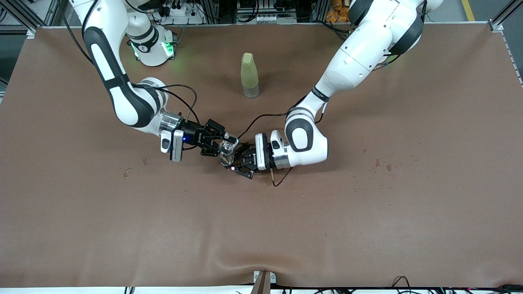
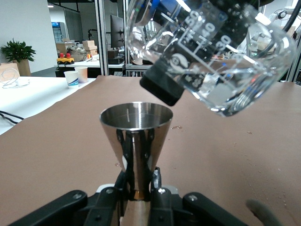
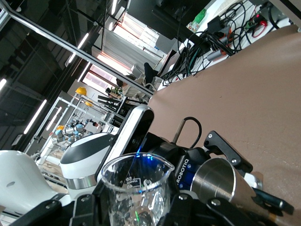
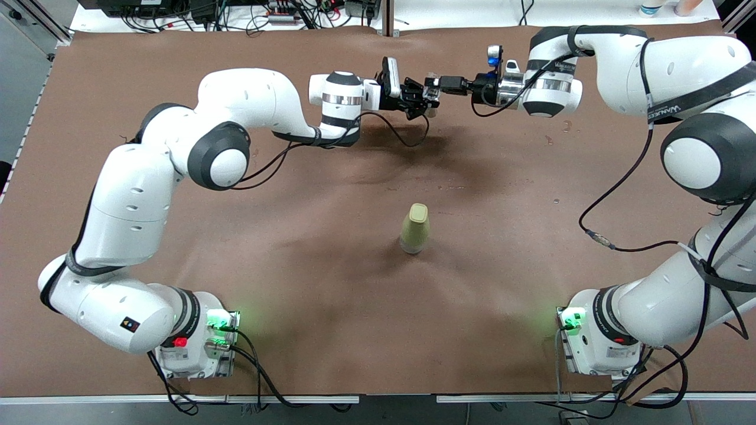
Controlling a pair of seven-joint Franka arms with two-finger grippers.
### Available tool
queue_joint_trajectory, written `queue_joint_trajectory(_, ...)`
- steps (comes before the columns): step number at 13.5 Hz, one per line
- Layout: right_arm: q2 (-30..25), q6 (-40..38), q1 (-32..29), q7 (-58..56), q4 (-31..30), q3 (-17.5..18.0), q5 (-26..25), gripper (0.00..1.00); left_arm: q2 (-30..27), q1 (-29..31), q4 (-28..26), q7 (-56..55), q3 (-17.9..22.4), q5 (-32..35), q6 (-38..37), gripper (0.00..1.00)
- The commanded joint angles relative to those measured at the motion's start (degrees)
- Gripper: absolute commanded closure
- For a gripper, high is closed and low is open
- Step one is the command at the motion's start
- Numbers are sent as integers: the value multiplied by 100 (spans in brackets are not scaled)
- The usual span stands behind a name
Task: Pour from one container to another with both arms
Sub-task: 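Tilt the beaker with the right gripper to pour into the jigger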
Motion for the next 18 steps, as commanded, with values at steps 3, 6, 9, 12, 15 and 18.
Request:
queue_joint_trajectory(3, 7, -18, -37, 339, 34, 46, 121, 100, 33, -93, 114, 96, 54, -148, 103, 100)
queue_joint_trajectory(6, 7, -35, -46, 533, 34, 46, 121, 100, 33, -93, 114, 96, 54, -148, 103, 100)
queue_joint_trajectory(9, -11, -27, -55, 883, 26, 46, 130, 100, 33, -93, 114, 96, 54, -148, 103, 100)
queue_joint_trajectory(12, -37, 0, -37, 1427, 26, 55, 130, 100, 33, -93, 114, 96, 54, -148, 103, 100)
queue_joint_trajectory(15, -46, 0, -37, 1692, 8, 46, 130, 100, 33, -101, 114, 96, 54, -157, 103, 100)
queue_joint_trajectory(18, -55, -9, -28, 2193, 8, 55, 130, 100, 24, -101, 114, 96, 54, -157, 103, 100)
